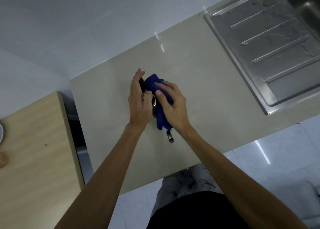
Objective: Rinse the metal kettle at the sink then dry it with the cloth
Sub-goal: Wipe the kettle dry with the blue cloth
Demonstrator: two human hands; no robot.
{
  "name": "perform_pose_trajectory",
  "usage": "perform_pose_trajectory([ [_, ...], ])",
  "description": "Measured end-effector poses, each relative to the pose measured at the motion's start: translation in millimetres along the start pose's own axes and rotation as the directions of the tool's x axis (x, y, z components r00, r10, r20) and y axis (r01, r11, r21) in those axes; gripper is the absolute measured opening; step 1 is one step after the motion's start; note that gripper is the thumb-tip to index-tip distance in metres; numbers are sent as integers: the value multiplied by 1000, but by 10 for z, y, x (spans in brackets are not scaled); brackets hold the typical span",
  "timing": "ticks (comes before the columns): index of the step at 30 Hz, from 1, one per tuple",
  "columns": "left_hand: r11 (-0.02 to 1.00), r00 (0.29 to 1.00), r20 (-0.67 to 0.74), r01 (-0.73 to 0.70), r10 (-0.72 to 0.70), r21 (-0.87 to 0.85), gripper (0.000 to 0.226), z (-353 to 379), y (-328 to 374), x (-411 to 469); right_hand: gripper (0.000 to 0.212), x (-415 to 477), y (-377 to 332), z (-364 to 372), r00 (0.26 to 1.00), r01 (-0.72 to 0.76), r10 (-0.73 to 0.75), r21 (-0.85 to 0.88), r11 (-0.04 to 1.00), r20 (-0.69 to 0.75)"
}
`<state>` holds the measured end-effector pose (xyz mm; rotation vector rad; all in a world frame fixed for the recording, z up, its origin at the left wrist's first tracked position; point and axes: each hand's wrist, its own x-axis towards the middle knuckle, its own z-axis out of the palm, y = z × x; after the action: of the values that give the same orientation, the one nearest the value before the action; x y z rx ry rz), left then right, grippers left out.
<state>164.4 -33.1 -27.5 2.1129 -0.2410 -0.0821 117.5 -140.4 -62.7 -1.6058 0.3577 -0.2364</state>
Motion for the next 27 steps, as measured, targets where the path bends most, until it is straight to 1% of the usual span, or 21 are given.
perform_pose_trajectory([
  [1,1000,1000,1,-6,6,-2,70,-3,4,-1,31,9,-2,14,1000,10,-10,-5,1000,-17],
  [2,1000,1000,2,-15,15,0,71,-1,10,1,31,114,9,-19,998,-63,63,-6,998,-10],
  [3,1000,1000,2,-28,28,4,70,4,11,8,31,274,23,-86,983,-180,180,-23,983,26],
  [4,999,999,2,-41,41,6,69,7,5,8,32,420,41,-172,949,-302,306,-57,952,79],
  [5,999,999,-2,-49,49,7,68,4,1,2,32,526,54,-251,908,-384,395,-103,918,137],
  [6,998,998,-6,-55,55,9,68,-1,0,7,32,588,62,-289,882,-411,432,-140,901,191],
  [7,998,998,-3,-56,56,11,69,-13,-10,19,31,588,47,-283,879,-393,419,-151,907,227],
  [8,998,998,11,-57,57,13,70,-33,-27,34,30,533,10,-245,900,-341,363,-128,931,242],
  [10,998,997,36,-62,62,10,71,-60,-43,49,29,365,-55,-164,947,-191,194,-37,981,255],
  [11,998,997,47,-62,61,7,72,-66,-50,53,29,351,-48,-151,954,-155,155,-23,988,258],
  [13,998,996,61,-61,60,6,72,-73,-61,56,30,514,-24,-211,931,-187,210,-106,977,298],
  [15,997,995,72,-70,69,18,72,-95,-83,75,30,785,44,-249,855,-254,342,-259,932,391],
  [17,996,993,88,-85,82,22,71,-107,-84,89,29,982,66,-240,780,-213,409,-414,885,473],
  [18,996,993,92,-82,80,18,70,-112,-72,94,29,1038,61,-229,771,-165,401,-453,876,495],
  [19,997,993,91,-72,71,14,70,-114,-68,92,29,1049,25,-222,778,-137,378,-451,882,502],
  [20,998,994,89,-64,63,10,70,-112,-70,84,29,1004,-23,-216,796,-152,355,-405,902,491],
  [21,998,994,90,-64,63,6,69,-108,-73,78,30,916,-70,-211,824,-173,316,-322,931,470],
  [22,998,994,90,-70,70,0,68,-101,-78,76,30,805,-90,-200,867,-158,252,-240,958,431],
  [24,997,995,70,-76,77,-26,66,-92,-85,95,31,581,-98,-147,945,-46,95,-161,986,312],
  [25,996,995,60,-80,83,-44,64,-84,-81,103,32,513,-60,-113,967,-8,44,-142,990,250],
  [27,994,996,32,-86,88,-74,59,-63,-80,93,32,482,74,-71,980,-50,66,-88,995,189],
])
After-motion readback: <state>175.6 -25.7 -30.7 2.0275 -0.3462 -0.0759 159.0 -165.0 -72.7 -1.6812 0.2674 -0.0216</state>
